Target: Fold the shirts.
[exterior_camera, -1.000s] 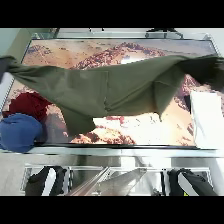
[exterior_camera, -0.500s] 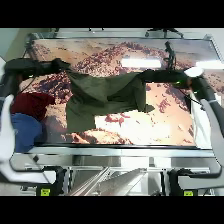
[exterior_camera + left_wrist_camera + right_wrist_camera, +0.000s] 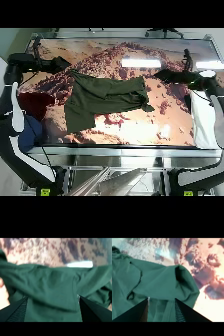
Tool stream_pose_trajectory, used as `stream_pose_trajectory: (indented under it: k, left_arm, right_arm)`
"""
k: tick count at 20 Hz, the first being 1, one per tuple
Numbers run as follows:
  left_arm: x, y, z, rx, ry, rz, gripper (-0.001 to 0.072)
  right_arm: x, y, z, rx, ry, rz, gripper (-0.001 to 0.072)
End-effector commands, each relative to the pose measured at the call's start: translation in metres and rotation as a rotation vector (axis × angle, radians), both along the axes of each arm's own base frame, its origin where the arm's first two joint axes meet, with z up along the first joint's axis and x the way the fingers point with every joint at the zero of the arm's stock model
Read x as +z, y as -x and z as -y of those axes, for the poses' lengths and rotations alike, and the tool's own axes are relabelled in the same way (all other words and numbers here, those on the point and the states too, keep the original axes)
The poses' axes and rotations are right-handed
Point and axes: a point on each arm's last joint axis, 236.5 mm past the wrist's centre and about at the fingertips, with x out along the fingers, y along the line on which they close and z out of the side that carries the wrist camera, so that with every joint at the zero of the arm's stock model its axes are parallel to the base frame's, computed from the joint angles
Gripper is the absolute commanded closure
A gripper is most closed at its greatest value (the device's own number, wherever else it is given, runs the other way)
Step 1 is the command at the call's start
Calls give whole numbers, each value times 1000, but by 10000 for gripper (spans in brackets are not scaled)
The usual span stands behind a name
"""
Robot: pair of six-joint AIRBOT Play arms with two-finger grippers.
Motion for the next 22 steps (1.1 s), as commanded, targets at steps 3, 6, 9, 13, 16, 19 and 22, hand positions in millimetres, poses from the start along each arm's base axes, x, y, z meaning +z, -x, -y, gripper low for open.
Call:
stream_pose_trajectory:
  k: [3, 6, 9, 13, 16, 19, 22]
  left_arm:
    - [-34, 112, -54, -30, -125, -392, 13]
    - [-66, 156, -51, -9, -94, -467, 12]
    - [-106, 181, -42, 14, -76, -509, 12]
    - [-143, 177, -32, 12, -98, -515, 12]
    - [-150, 159, -31, 24, -127, -471, 12]
    - [-149, 137, -26, 11, -147, -429, 13]
    - [-155, 125, -8, -44, -161, -422, 13]
  right_arm:
    - [-24, 80, 13, 182, 25, -210, 352]
    - [-69, 115, 17, 217, 89, -333, 350]
    - [-97, 139, 7, 264, 106, -377, 350]
    - [-108, 137, -2, 286, 151, -346, 349]
    - [-108, 133, -1, 262, 144, -344, 348]
    - [-108, 131, 0, 226, 131, -379, 348]
    - [-117, 123, 10, 190, 185, -364, 332]
